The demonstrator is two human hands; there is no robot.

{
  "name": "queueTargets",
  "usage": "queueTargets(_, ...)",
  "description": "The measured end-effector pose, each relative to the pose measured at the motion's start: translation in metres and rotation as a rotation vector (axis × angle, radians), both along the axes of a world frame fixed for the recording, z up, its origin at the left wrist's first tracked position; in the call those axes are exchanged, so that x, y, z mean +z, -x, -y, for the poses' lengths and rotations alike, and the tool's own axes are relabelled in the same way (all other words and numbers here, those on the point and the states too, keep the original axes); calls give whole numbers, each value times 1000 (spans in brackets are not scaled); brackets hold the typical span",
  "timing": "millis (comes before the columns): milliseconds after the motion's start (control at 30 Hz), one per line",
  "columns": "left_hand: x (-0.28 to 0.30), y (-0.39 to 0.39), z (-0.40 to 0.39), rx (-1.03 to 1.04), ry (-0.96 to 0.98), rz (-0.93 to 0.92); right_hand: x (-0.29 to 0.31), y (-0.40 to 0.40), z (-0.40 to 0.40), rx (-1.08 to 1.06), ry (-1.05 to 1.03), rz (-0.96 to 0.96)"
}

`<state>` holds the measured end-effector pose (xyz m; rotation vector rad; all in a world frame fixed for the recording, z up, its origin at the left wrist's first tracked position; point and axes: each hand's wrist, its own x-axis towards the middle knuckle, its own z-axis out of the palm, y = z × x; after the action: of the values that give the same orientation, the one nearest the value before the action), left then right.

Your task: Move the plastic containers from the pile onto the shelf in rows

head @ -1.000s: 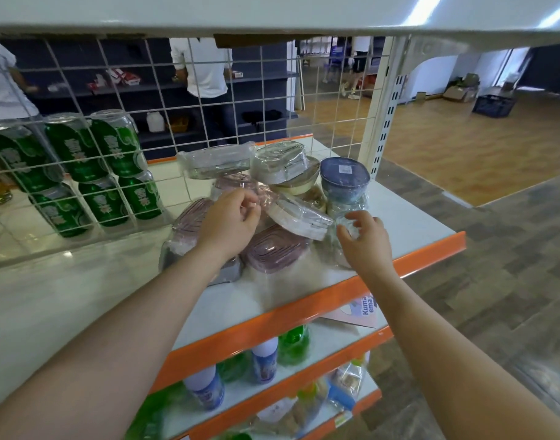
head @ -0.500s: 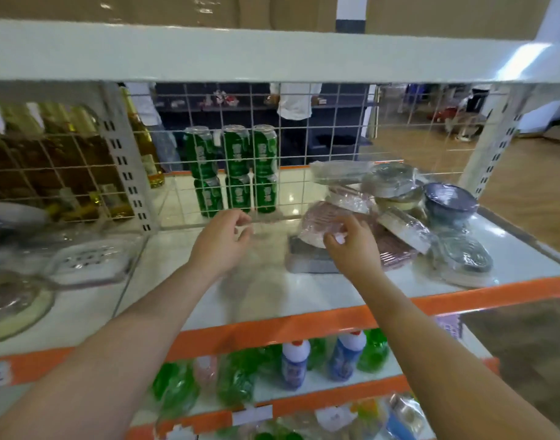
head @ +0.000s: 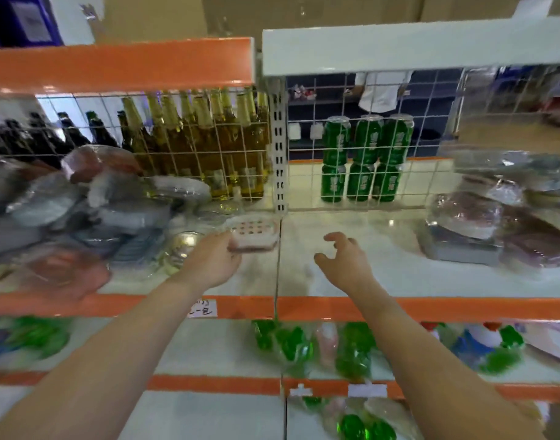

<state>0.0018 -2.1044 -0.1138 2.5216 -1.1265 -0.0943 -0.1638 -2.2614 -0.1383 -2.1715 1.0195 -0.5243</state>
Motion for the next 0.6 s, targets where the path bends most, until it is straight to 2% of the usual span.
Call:
queueTargets(167,-20,-37,-42,139,-21,-128,-8,-39,-23,74,-17,-53)
queueTargets(233,-27,-47,-52,208,18,-142,-10,-53,-25,94,-17,-71)
queueTargets(333,-32,-57,-53,314,-32,-136,-11,-71,-23,122,-21,-87)
queueTargets(600,-38,-79,-25,332,-62,-214,-11,-111,10,231,12,-123)
